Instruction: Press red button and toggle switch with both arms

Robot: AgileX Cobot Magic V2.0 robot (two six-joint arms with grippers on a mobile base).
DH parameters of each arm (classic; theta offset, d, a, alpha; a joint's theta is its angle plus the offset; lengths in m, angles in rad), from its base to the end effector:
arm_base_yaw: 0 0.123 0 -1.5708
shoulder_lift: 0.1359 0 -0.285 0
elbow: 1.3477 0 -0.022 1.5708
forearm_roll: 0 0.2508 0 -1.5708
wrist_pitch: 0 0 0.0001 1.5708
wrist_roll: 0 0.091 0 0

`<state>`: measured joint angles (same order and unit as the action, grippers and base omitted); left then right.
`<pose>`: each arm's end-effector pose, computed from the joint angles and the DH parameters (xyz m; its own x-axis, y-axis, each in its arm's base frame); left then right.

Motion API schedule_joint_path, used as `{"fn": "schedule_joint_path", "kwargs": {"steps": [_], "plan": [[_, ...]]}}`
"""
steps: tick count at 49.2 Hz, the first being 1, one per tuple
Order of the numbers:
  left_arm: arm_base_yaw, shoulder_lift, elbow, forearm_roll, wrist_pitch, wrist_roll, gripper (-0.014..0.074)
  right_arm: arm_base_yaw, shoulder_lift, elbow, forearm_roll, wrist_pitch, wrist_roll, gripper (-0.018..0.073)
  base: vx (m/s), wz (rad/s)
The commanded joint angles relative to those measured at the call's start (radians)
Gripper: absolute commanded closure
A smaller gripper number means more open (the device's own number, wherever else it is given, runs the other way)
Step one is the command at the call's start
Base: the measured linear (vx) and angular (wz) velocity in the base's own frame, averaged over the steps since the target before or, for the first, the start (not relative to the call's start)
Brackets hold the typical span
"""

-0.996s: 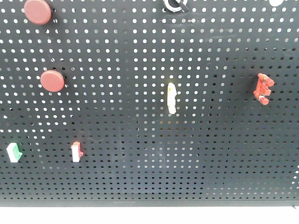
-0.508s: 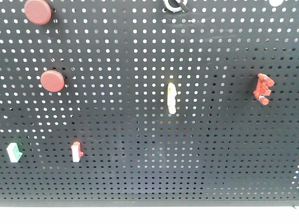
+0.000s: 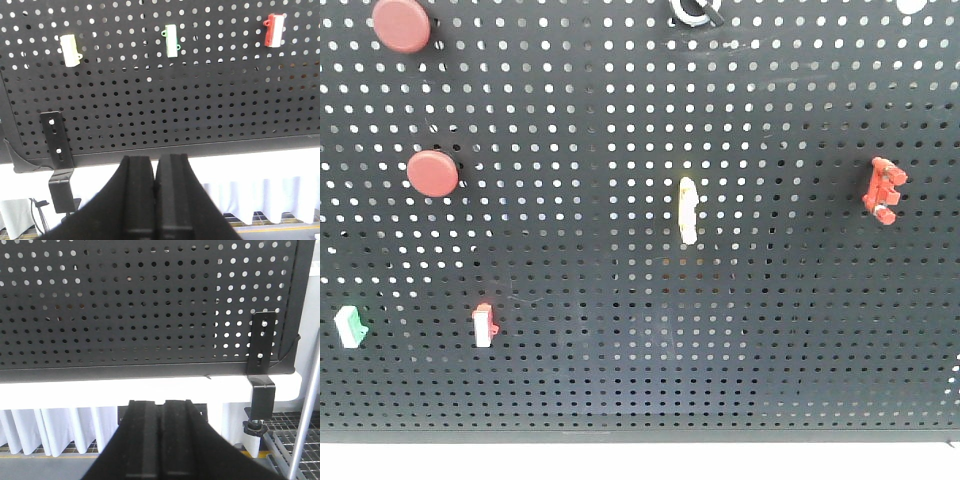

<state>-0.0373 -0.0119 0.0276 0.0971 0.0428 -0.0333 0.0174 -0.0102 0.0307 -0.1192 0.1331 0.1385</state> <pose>0.0567 -0.0017 0.2006 0.0309 0.0626 -0.9976 0.0312 0.9975 0.0635 0.0568 -0.0005 0.1913 -0.0654 0.0192 -0.9977 -0.0003 0.9998 0.0193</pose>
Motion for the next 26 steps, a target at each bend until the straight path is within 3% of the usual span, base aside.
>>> {"fn": "schedule_joint_path", "kwargs": {"steps": [1, 26], "plan": [[0.0, -0.015, 0.035, -0.006, -0.084, 0.0, 0.0594, 0.0, -0.015, 0.011, -0.01, -0.089, 0.0, 0.0563, 0.0, 0.0], [0.0, -0.015, 0.035, -0.006, -0.084, 0.0, 0.0594, 0.0, -0.015, 0.011, -0.01, -0.089, 0.0, 0.0563, 0.0, 0.0]]}}
